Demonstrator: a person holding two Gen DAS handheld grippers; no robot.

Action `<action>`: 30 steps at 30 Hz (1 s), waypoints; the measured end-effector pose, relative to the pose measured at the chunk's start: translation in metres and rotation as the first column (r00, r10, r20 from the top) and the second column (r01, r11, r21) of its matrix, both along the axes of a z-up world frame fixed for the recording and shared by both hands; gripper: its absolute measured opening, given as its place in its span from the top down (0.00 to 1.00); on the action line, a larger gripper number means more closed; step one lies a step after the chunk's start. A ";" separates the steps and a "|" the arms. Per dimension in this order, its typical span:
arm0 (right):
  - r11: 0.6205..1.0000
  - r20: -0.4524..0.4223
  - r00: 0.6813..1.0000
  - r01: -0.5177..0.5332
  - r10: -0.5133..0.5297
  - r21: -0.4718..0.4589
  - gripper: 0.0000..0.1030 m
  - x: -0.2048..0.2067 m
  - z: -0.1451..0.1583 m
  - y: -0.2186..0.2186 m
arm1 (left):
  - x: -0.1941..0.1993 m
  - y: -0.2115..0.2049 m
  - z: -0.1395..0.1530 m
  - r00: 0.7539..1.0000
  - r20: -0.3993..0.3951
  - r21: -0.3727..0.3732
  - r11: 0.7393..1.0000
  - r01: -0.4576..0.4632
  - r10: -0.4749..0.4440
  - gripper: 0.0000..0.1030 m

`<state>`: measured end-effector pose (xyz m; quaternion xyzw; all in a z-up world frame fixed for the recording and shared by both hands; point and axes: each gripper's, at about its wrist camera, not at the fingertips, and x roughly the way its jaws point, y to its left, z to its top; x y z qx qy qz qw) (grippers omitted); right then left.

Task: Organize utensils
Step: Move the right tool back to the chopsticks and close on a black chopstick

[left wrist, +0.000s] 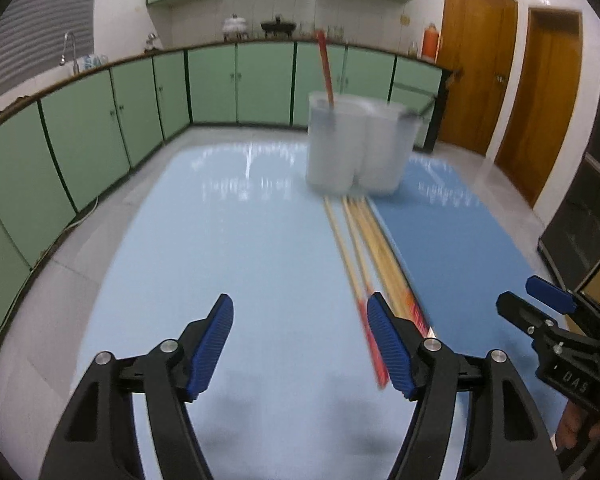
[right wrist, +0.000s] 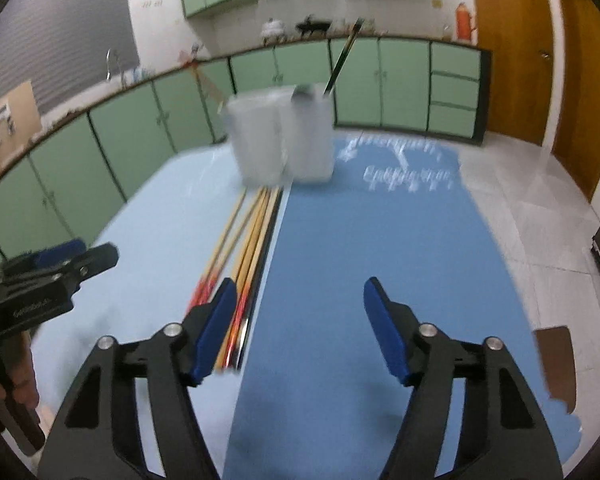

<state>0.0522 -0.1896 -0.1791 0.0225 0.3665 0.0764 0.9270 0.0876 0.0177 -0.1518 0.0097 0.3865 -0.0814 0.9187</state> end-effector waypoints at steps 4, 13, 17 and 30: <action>0.999 -0.049 0.998 -0.037 0.036 -0.016 0.46 -0.004 -0.015 0.011 | -0.007 -0.003 -0.017 0.998 -0.058 0.011 1.000 0.015 -0.014 0.35; 0.996 -0.112 0.991 -0.075 0.069 -0.051 0.53 -0.002 -0.039 0.024 | -0.011 -0.011 -0.041 0.992 -0.119 0.001 0.999 0.035 -0.034 0.36; 0.993 -0.102 0.992 -0.085 0.077 -0.081 0.53 0.000 -0.041 0.027 | -0.009 -0.012 -0.044 0.991 -0.127 -0.002 0.999 0.032 -0.032 0.36; 0.999 -0.094 0.995 -0.046 0.043 -0.027 0.59 0.000 -0.036 0.008 | -0.012 -0.006 -0.045 0.992 -0.127 -0.021 1.000 0.001 -0.003 0.36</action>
